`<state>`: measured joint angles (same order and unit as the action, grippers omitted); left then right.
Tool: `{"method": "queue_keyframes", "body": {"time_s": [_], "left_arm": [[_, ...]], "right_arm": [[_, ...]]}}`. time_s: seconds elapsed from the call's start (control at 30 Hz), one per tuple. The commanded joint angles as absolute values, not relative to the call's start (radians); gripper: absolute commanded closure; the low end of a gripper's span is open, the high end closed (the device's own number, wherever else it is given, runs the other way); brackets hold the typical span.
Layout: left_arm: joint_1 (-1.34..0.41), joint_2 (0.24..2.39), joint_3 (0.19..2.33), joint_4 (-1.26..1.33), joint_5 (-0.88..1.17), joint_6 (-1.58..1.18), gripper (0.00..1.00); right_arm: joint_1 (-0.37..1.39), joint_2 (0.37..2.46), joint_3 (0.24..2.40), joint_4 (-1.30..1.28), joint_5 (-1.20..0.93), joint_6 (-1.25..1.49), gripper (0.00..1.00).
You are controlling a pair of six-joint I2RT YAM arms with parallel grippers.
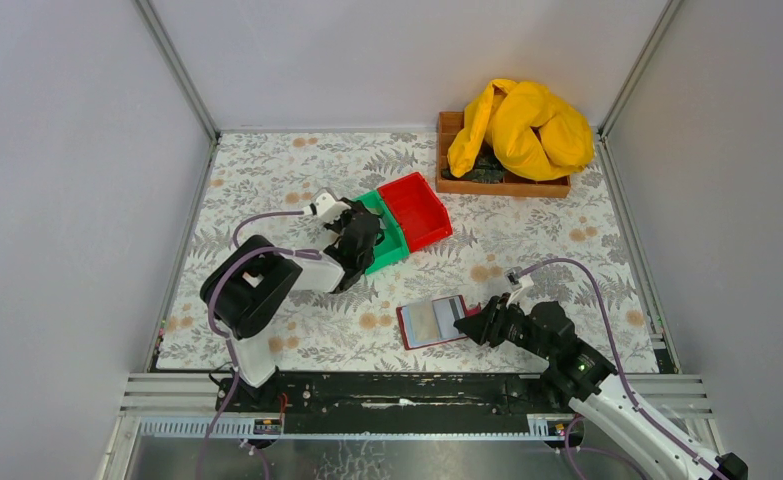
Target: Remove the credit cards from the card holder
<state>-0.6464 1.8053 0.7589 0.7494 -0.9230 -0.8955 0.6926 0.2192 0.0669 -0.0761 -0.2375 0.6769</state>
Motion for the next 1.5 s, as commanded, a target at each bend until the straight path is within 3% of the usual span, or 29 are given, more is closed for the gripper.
{"method": "queue_keyframes", "body": {"time_s": [0.0,0.13,0.2,0.3,0.43,0.53,0.8,1.47], "left_arm": [[-0.651,1.809,0.785,0.794,-0.952,-0.856,0.68],[-0.677,1.756,0.764,0.828,-0.958,-0.771,0.69],[-0.695,1.720,0.776,0.790,-0.921,-0.710,0.77],[-0.696,1.661,0.843,0.511,-0.810,-0.845,1.00],[-0.687,1.665,1.023,-0.038,-0.636,-1.053,1.00],[-0.685,1.689,1.084,-0.204,-0.550,-1.094,1.00],[-0.645,1.728,1.105,-0.296,-0.449,-1.123,1.00],[-0.569,1.918,1.263,-0.372,-0.430,-1.037,1.00]], "right_arm": [[0.689,0.215,0.068,-0.034,-0.259,0.676,0.63],[0.689,0.209,0.066,-0.036,-0.255,0.678,0.63],[0.689,0.211,0.066,-0.035,-0.253,0.678,0.63],[0.689,0.217,0.069,-0.035,-0.247,0.675,0.63],[0.689,0.219,0.078,-0.046,-0.244,0.671,0.64],[0.689,0.206,0.074,-0.047,-0.247,0.672,0.64],[0.689,0.182,0.074,-0.058,-0.251,0.673,0.64],[0.689,0.208,0.078,-0.049,-0.246,0.668,0.64]]}}
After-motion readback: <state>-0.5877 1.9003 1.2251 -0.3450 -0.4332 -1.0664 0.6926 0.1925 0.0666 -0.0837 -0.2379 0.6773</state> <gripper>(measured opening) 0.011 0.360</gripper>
